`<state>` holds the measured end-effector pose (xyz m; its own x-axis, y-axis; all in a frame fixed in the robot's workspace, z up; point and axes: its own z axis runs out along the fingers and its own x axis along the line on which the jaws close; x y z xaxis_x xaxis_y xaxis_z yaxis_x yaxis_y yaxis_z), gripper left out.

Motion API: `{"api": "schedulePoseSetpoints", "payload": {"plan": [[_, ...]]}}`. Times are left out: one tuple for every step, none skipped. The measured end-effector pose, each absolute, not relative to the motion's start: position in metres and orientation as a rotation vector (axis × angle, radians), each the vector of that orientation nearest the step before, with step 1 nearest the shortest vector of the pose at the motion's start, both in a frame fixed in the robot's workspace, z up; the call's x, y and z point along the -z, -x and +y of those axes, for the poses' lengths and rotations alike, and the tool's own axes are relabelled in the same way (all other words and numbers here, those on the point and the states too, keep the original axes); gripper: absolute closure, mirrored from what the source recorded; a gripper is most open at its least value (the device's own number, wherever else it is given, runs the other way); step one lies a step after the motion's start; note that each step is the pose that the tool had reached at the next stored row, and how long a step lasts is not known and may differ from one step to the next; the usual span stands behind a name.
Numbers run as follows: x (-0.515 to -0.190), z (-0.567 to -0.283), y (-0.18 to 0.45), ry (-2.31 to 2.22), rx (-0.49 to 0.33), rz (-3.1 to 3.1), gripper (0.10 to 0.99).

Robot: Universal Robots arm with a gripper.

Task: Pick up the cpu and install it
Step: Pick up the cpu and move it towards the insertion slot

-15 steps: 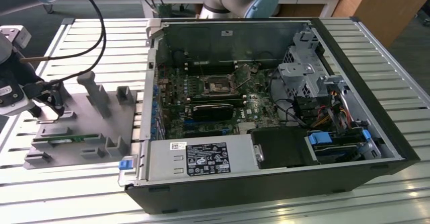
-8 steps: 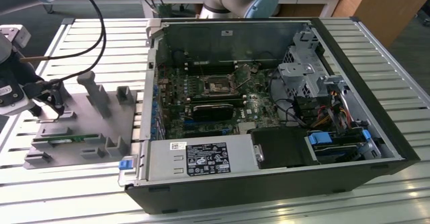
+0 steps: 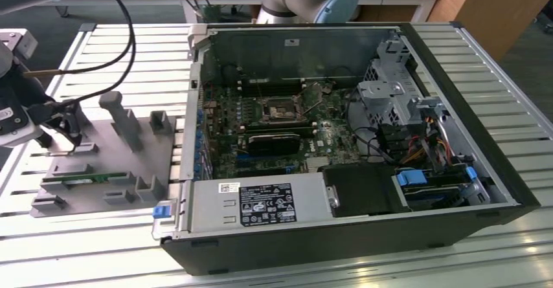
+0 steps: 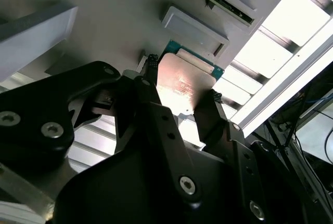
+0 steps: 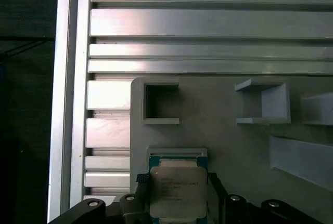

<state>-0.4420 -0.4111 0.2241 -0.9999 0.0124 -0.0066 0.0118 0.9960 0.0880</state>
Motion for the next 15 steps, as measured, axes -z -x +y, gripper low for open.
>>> {"api": "schedulePoseSetpoints", "payload": {"plan": [[-0.225, -0.411, 0.442, -0.019, -0.139, 3.131, 0.557], [-0.226, -0.411, 0.442, -0.019, -0.139, 3.131, 0.557], [-0.227, -0.411, 0.442, -0.019, -0.139, 3.131, 0.557], [-0.227, -0.411, 0.442, -0.019, -0.140, 3.131, 0.557], [-0.228, -0.411, 0.442, -0.019, -0.140, 3.131, 0.557], [-0.229, -0.411, 0.442, -0.019, -0.140, 3.131, 0.557], [-0.230, -0.411, 0.442, -0.019, -0.140, 3.131, 0.557], [-0.231, -0.411, 0.442, -0.019, -0.140, 3.131, 0.557], [-0.232, -0.411, 0.442, -0.019, -0.140, 3.131, 0.557], [-0.233, -0.411, 0.442, -0.019, -0.140, 3.131, 0.557], [-0.233, -0.411, 0.442, -0.019, -0.140, 3.131, 0.557], [-0.234, -0.411, 0.442, -0.019, -0.141, 3.131, 0.557], [-0.234, -0.411, 0.442, -0.019, -0.141, 3.131, 0.557], [-0.235, -0.411, 0.442, -0.019, -0.141, 3.131, 0.557], [-0.235, -0.411, 0.442, -0.019, -0.141, 3.131, 0.557]]}}
